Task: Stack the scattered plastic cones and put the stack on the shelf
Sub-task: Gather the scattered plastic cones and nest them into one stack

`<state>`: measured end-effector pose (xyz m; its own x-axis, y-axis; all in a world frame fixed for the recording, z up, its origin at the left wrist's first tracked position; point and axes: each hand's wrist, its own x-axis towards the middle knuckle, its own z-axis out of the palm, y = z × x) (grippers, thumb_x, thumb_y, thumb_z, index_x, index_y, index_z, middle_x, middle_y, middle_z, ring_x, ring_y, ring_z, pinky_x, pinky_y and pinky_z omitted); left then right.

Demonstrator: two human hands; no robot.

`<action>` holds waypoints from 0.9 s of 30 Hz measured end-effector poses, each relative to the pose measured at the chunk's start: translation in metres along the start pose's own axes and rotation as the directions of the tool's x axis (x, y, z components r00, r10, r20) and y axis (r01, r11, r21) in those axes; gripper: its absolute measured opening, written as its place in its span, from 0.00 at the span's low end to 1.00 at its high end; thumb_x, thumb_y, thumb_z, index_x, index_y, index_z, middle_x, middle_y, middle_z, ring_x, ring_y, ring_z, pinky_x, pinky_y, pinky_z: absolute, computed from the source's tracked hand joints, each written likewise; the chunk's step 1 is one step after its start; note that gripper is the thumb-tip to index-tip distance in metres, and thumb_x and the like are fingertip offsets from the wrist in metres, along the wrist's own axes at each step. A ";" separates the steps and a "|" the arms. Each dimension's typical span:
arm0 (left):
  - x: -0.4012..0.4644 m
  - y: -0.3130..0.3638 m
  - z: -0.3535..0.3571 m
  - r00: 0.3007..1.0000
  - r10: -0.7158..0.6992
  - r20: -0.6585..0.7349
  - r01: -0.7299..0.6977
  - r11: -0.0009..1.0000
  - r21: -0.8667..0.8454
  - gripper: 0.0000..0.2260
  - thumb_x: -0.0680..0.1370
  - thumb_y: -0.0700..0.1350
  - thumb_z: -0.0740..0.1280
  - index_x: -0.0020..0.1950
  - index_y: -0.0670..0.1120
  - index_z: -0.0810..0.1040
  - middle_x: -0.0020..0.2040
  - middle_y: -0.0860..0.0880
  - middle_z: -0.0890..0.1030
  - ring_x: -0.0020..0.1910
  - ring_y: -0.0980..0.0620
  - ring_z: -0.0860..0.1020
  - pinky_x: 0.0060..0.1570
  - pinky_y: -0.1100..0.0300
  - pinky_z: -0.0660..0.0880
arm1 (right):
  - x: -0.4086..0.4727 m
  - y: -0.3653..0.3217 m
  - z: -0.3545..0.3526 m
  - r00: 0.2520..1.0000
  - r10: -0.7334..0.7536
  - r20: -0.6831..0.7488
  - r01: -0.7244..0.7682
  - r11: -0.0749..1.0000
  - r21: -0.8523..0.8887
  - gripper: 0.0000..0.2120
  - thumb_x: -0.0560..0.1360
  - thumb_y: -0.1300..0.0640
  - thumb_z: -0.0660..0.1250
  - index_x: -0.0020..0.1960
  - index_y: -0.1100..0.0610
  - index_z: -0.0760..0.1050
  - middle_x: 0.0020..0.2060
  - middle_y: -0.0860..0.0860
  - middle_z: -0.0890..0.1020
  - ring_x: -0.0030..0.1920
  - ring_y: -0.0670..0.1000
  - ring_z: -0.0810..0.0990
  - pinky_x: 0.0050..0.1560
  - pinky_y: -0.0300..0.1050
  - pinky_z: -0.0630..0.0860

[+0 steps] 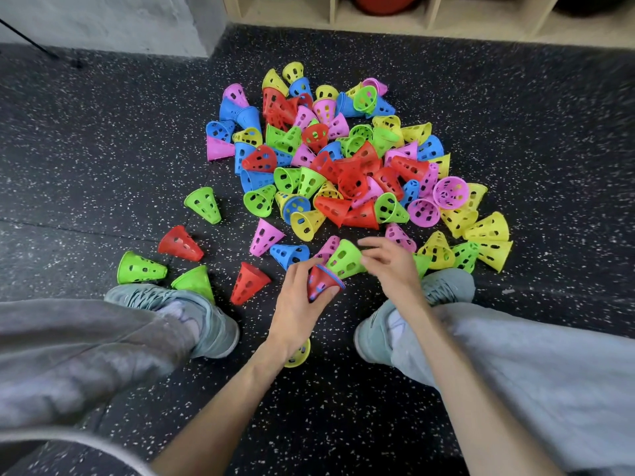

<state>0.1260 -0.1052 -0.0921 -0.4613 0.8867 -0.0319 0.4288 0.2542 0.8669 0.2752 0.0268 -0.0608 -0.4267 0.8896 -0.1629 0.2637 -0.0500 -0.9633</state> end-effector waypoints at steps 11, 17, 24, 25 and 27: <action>-0.003 0.002 0.000 0.995 0.079 0.057 -0.081 0.996 0.037 0.25 0.78 0.52 0.73 0.74 0.61 0.69 0.64 0.58 0.72 0.63 0.63 0.73 0.58 0.75 0.68 | -0.011 -0.002 0.010 0.957 0.062 0.284 -0.042 0.996 -0.077 0.13 0.75 0.66 0.71 0.50 0.49 0.86 0.44 0.48 0.88 0.48 0.45 0.86 0.53 0.41 0.80; -0.003 0.002 0.001 0.994 0.081 0.072 -0.085 0.995 0.057 0.23 0.78 0.52 0.73 0.72 0.59 0.73 0.65 0.59 0.72 0.63 0.65 0.72 0.59 0.78 0.65 | -0.013 -0.003 0.007 0.957 0.082 0.280 -0.061 0.995 -0.083 0.14 0.78 0.66 0.68 0.49 0.47 0.85 0.43 0.48 0.88 0.45 0.45 0.85 0.49 0.42 0.80; -0.004 0.001 0.000 0.996 0.061 0.072 -0.066 0.996 0.057 0.22 0.79 0.53 0.73 0.72 0.60 0.73 0.65 0.59 0.71 0.62 0.63 0.72 0.57 0.78 0.66 | 0.011 -0.007 -0.034 0.995 0.091 0.041 -0.079 0.967 -0.241 0.15 0.79 0.65 0.65 0.56 0.47 0.82 0.51 0.48 0.86 0.45 0.46 0.85 0.46 0.40 0.76; -0.004 0.000 0.000 0.995 0.066 0.080 -0.071 0.996 0.061 0.22 0.79 0.53 0.73 0.72 0.60 0.72 0.65 0.59 0.71 0.62 0.63 0.72 0.57 0.77 0.67 | 0.016 -0.008 -0.044 0.997 0.078 -0.020 -0.081 0.957 -0.278 0.16 0.79 0.65 0.65 0.56 0.48 0.83 0.51 0.48 0.86 0.47 0.45 0.83 0.47 0.41 0.76; -0.003 0.000 0.001 0.992 0.072 0.100 -0.079 0.995 0.068 0.22 0.79 0.53 0.72 0.72 0.61 0.72 0.66 0.59 0.71 0.61 0.62 0.73 0.59 0.74 0.68 | 0.025 -0.010 -0.062 0.987 0.080 -0.140 -0.130 0.908 -0.399 0.16 0.79 0.65 0.64 0.57 0.49 0.84 0.51 0.47 0.86 0.47 0.45 0.82 0.42 0.41 0.75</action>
<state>0.1282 -0.1076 -0.0922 -0.3491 0.9369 -0.0188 0.5159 0.2089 0.8308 0.3158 0.0775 -0.0420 -0.2793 0.9375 -0.2076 0.6394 0.0203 -0.7686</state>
